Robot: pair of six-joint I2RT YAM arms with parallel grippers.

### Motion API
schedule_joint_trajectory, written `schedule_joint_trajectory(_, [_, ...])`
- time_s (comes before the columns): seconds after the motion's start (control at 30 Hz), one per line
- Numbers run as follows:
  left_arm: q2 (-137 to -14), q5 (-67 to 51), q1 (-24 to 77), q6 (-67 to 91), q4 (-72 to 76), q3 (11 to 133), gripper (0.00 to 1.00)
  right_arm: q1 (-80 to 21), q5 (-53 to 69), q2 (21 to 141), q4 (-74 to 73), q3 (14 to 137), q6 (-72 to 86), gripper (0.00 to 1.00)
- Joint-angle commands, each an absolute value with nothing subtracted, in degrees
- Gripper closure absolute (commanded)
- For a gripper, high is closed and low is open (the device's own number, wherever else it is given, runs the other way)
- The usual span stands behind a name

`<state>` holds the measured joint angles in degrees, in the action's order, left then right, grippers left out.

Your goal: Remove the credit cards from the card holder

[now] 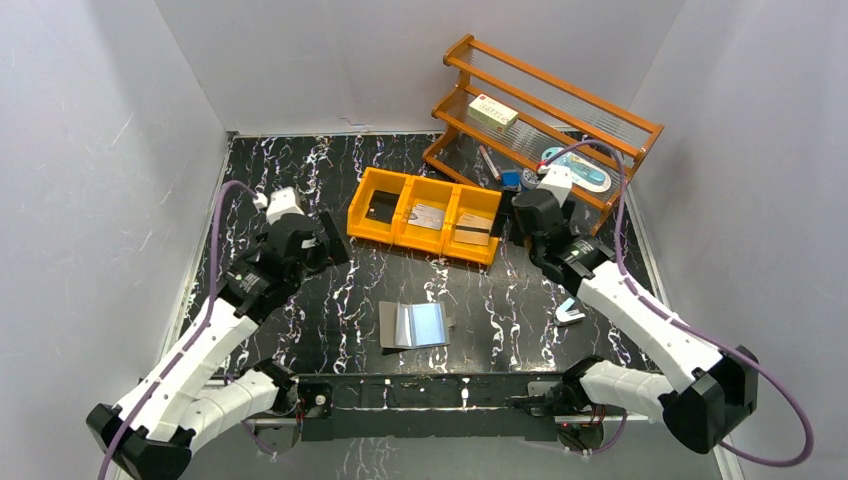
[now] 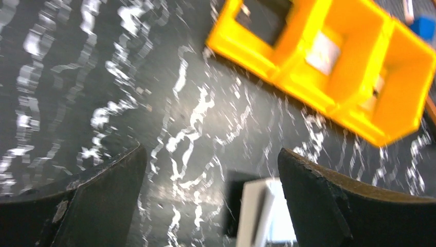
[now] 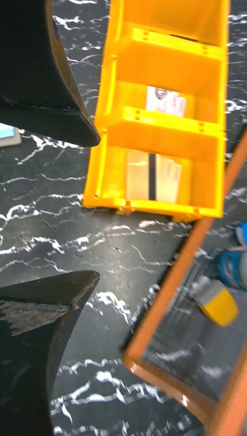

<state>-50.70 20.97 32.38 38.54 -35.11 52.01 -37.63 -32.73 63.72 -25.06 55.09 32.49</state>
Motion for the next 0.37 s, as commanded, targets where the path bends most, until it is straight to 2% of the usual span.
schedule_joint_trajectory(0.0, [-49.77,42.68,32.51,36.64,-43.09,58.44,0.02,-35.42,-36.03,58.56,-17.59,56.81,22.25,0.02])
schedule_joint_trajectory(0.33, [-49.74,46.87,32.50,35.40,-43.90,60.43,0.02,-35.34,-29.53,51.03,-14.14,50.98,24.48,0.02])
